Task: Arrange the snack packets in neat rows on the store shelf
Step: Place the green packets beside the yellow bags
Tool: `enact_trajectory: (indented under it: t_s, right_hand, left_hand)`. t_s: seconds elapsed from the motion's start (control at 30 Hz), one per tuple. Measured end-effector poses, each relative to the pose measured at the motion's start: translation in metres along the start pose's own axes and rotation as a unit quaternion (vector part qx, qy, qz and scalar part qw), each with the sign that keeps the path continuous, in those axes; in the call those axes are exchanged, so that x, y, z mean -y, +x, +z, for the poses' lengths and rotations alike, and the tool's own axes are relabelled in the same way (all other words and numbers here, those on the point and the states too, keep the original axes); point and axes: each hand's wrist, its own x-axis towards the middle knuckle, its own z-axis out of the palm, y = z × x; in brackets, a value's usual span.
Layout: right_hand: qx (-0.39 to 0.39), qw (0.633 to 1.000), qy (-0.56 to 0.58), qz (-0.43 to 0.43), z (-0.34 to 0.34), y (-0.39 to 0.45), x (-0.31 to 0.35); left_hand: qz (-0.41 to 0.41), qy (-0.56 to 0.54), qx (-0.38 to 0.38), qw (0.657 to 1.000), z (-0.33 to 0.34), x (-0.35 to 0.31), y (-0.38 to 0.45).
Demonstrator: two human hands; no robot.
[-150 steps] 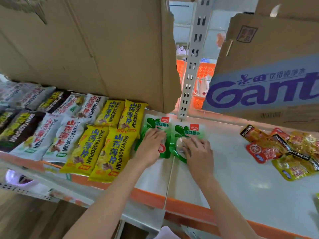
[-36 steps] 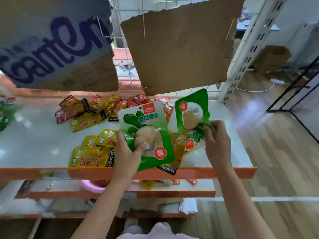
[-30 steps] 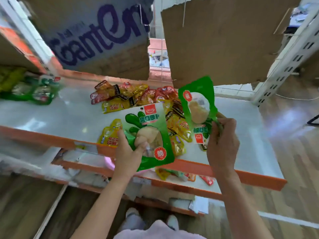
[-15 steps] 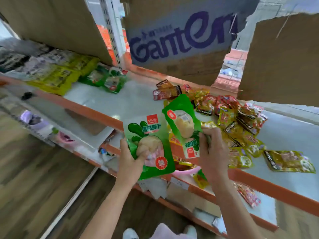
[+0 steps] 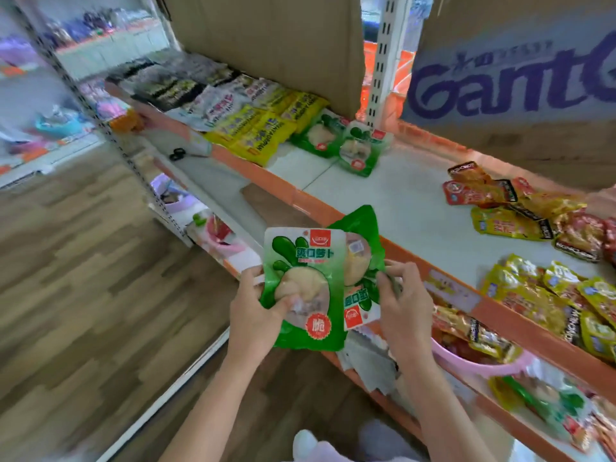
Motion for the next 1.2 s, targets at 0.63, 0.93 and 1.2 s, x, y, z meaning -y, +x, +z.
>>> enact_trajectory:
  t_s: [0.63,0.93,1.2]
  right_hand:
    - [-0.054,0.997,0.042,0.031,0.064,0.154,0.019]
    - [-0.032,0.986,-0.083,0.145,0.099,0.196,0.007]
    - [-0.053,0.949,-0.299,0.078,0.134,0.196,0.002]
  left_hand:
    - [0.013,0.014,0.028,0.999,0.008,-0.025,0.199]
    - [0.069,0.081,0.087,0.990,0.017,-0.040,0.301]
    - [0.260,0.342,0.096,0.898,0.020,-0.036,0.350]
